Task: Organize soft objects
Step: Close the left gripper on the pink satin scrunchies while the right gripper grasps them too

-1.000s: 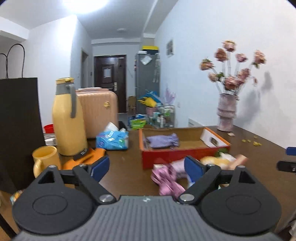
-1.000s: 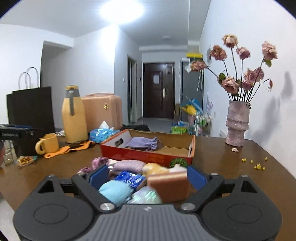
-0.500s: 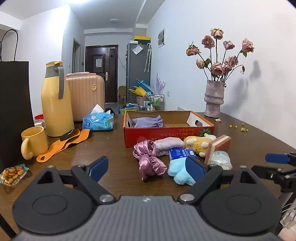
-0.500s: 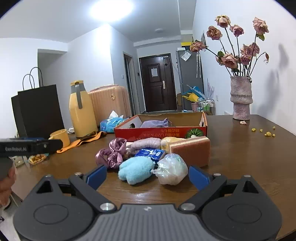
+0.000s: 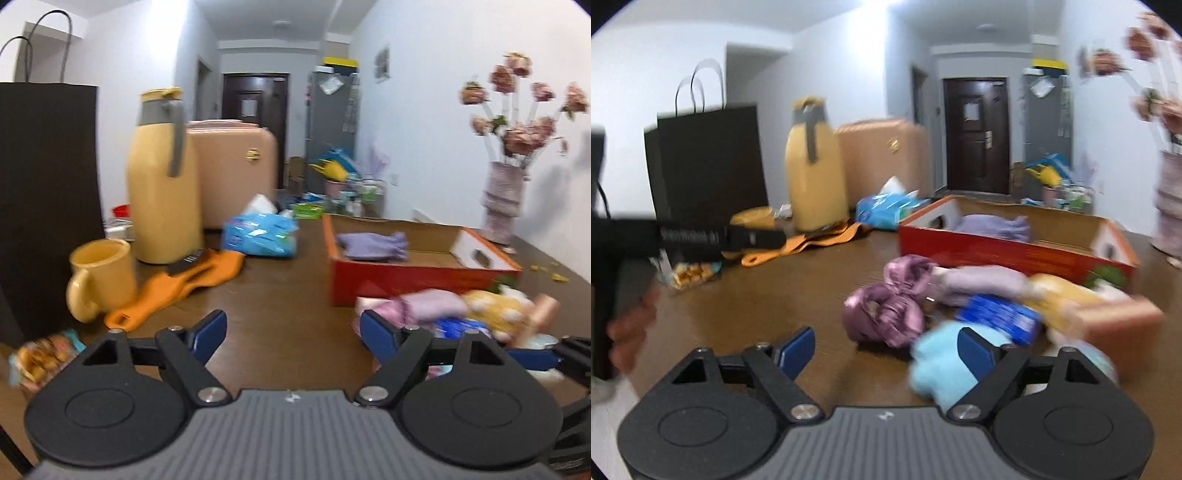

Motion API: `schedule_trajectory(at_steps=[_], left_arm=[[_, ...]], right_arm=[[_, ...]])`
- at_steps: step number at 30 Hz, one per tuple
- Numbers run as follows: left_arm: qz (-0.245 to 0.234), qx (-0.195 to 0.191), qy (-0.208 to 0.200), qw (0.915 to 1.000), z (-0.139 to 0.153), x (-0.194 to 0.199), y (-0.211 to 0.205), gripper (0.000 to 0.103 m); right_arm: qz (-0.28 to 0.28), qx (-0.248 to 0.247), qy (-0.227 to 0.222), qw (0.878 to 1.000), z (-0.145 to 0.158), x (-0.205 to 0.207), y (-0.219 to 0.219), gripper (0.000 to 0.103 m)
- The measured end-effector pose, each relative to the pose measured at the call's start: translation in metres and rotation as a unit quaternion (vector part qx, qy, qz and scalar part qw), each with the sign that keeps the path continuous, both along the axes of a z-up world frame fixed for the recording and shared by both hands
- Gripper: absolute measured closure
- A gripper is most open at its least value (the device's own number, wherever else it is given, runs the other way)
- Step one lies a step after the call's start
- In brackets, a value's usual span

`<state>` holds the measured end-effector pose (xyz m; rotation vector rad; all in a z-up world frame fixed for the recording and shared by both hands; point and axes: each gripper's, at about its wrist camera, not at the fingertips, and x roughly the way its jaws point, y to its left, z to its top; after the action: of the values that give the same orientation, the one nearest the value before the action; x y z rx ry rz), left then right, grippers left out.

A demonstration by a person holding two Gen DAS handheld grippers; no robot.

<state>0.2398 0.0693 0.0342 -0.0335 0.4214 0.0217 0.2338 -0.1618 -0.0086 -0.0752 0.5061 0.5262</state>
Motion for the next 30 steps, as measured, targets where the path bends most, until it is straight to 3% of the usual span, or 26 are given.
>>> schedule_trajectory(at_steps=[3,5,6,7,11,14,16,18,19,25,28,30], left_arm=[[0.004,0.000,0.008,1.0000,-0.002,0.010,0.008,0.021],[0.002,-0.003,0.013,0.9999,-0.005,0.013,0.010,0.021],[0.000,-0.005,0.013,0.9999,-0.006,0.014,0.011,0.021],[-0.006,-0.011,0.012,0.9999,-0.007,0.014,0.012,0.021],[-0.056,-0.068,0.028,0.9957,-0.015,0.021,0.015,0.020],[-0.118,-0.112,0.067,0.9844,-0.031,0.032,0.001,0.020],[-0.159,-0.118,0.092,0.9759,-0.043,0.037,-0.016,0.031],[-0.184,-0.110,0.114,0.9700,-0.055,0.042,-0.031,0.071],[-0.191,-0.112,0.127,0.9669,-0.059,0.044,-0.036,0.077],[-0.194,-0.138,0.132,0.9623,-0.065,0.031,-0.039,0.077],[-0.173,-0.134,0.124,0.9679,-0.061,0.018,-0.039,0.077],[-0.166,-0.138,0.120,0.9689,-0.059,0.010,-0.035,0.076]], right_arm=[[-0.006,-0.038,0.007,0.999,-0.014,0.040,0.037,0.030],[-0.009,-0.048,0.020,0.999,-0.025,0.062,0.052,0.059],[-0.005,-0.045,0.030,0.998,-0.027,0.068,0.055,0.082],[0.010,-0.037,0.034,0.999,-0.027,0.068,0.057,0.089],[0.126,-0.033,0.052,0.990,-0.022,0.037,0.045,0.089],[0.178,-0.042,0.057,0.981,-0.023,0.005,0.026,0.089],[0.185,-0.053,0.059,0.980,-0.025,-0.010,0.015,0.089],[0.176,-0.055,0.061,0.981,-0.027,-0.018,0.002,0.088],[0.163,-0.060,0.058,0.983,-0.026,-0.021,-0.003,0.088],[0.083,-0.083,0.042,0.992,-0.023,-0.025,-0.032,0.083],[0.064,-0.077,0.037,0.994,-0.013,-0.028,-0.042,0.067],[0.060,-0.054,0.033,0.996,-0.005,-0.029,-0.053,0.064]])
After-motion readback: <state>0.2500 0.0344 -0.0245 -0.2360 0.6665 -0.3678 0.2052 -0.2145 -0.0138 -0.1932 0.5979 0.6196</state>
